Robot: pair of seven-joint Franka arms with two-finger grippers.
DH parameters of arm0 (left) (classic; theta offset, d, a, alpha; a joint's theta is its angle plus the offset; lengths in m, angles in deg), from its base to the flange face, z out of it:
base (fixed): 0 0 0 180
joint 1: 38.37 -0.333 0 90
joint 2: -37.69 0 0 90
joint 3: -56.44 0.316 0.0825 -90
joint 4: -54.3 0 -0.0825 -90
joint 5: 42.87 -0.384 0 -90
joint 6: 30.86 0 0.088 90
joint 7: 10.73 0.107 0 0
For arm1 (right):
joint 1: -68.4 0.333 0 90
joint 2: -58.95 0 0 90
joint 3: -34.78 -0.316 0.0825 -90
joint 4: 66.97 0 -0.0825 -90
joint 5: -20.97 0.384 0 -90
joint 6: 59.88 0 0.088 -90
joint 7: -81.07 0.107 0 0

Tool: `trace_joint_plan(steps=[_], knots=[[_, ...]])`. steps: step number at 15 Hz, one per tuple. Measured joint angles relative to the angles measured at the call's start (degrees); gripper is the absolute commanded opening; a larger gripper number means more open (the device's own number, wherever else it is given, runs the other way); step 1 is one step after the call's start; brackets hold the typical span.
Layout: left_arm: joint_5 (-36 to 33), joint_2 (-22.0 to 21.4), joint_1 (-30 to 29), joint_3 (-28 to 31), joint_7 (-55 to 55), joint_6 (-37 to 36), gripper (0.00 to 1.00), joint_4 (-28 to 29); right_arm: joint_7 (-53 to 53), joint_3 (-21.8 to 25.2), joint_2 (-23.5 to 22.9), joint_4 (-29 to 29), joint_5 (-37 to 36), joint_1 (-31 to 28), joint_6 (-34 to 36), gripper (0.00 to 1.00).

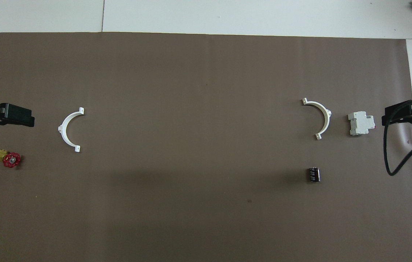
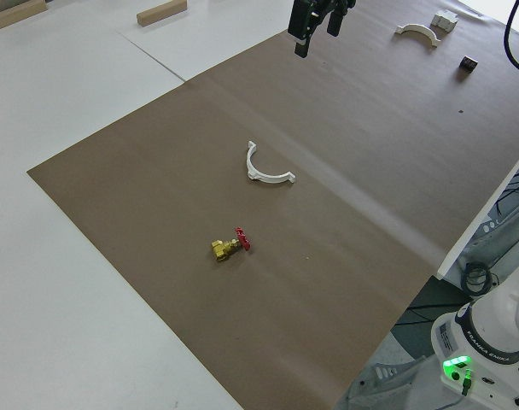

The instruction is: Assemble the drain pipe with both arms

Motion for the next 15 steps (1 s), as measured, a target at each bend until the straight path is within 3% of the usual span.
trace_joint_plan(steps=[12, 15], knots=[[0.0, 0.0, 0.0, 0.0, 0.0, 0.0, 1.0, 0.0, 0.0, 0.1, 0.1, -0.6, 0.0, 0.0, -0.2, 1.0], [0.0, 0.0, 0.0, 0.0, 0.0, 0.0, 1.0, 0.0, -0.3, 0.1, 1.9, -6.9, 0.0, 0.0, -7.7, 1.0]])
